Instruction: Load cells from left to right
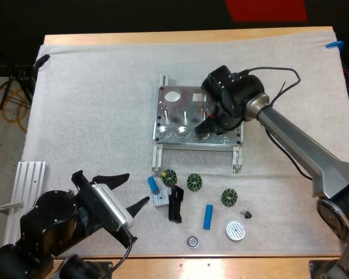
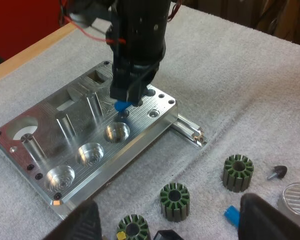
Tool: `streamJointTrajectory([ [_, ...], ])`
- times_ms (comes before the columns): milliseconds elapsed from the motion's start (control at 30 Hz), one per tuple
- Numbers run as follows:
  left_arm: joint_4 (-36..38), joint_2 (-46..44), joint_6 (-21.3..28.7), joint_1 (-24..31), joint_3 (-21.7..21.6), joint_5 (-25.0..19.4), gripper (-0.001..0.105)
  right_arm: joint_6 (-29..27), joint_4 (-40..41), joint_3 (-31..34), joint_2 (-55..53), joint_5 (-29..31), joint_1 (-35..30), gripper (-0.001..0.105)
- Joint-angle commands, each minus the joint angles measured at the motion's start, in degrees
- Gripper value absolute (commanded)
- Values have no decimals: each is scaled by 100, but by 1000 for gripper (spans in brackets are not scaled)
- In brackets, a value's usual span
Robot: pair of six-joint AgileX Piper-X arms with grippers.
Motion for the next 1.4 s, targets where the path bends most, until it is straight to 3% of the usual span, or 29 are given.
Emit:
streamJointTrajectory([
  [0, -92, -18, -61, -1, -11, -64, 58, -26, 5, -41, 19, -17, -22, 0],
  [367, -112, -18, -61, -1, -11, -64, 58, -26, 389, -41, 5, -135, 4, 0],
  [933, -185, -18, -61, -1, -11, -64, 58, -26, -143, -41, 20, -135, 4, 0],
  [1367, -185, -18, -61, -1, -11, -64, 58, 21, 25, -41, 20, -108, 4, 0],
])
